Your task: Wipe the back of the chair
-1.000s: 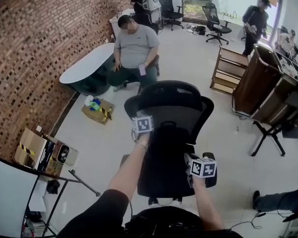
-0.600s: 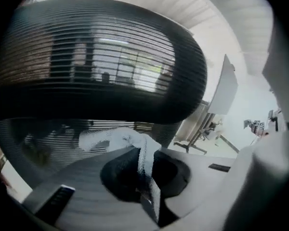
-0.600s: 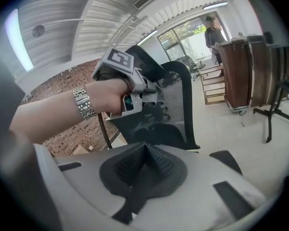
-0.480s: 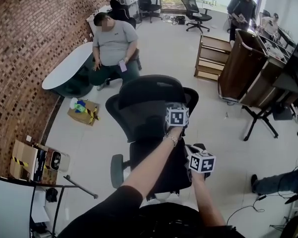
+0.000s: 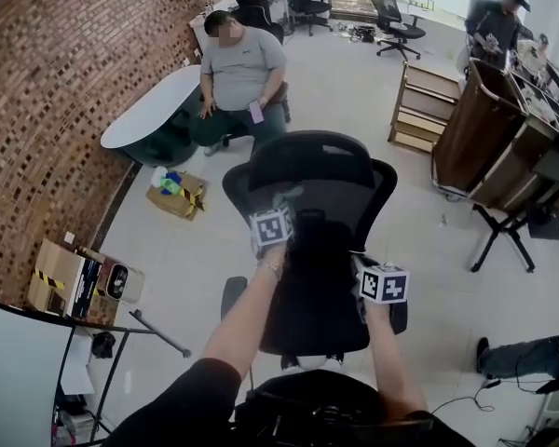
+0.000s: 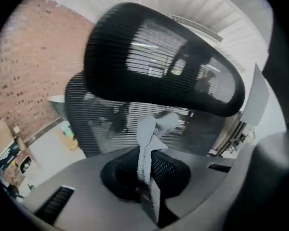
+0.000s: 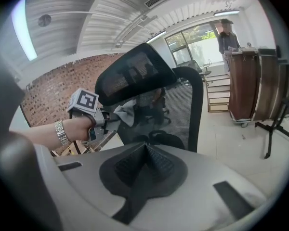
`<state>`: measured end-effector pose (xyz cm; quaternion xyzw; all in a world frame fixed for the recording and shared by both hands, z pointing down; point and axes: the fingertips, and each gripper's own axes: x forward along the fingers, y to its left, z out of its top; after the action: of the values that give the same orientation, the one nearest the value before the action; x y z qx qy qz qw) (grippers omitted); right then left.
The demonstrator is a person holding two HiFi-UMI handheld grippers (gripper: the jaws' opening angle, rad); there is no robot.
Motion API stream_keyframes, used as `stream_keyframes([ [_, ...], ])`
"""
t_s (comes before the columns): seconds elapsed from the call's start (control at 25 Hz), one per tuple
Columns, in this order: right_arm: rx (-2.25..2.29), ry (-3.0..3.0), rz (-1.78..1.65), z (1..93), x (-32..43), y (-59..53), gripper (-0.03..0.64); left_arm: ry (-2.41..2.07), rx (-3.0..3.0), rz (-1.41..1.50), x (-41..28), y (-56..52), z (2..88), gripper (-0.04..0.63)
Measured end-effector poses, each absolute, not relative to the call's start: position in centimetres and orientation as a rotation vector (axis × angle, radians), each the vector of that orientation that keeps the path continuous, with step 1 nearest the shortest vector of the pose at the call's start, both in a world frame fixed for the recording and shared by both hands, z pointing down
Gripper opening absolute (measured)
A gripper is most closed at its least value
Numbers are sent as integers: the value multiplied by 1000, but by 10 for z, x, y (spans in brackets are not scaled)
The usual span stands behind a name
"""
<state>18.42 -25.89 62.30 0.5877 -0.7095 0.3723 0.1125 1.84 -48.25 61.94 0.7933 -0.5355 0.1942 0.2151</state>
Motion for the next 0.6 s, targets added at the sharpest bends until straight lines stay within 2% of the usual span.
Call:
stream_keyframes([
  [0.12,1684,-2094,1091,626,168,-262,2,-1595,2096,506,-44,-499,634,26],
  [0.2,1670,-2091,1095,628,162,-262,2,-1523,2075,496,-39,-499,651,26],
  [0.6,1747,-2012,1131,633,192,-232,2,-1143,2260,607,159,-475,679,26],
])
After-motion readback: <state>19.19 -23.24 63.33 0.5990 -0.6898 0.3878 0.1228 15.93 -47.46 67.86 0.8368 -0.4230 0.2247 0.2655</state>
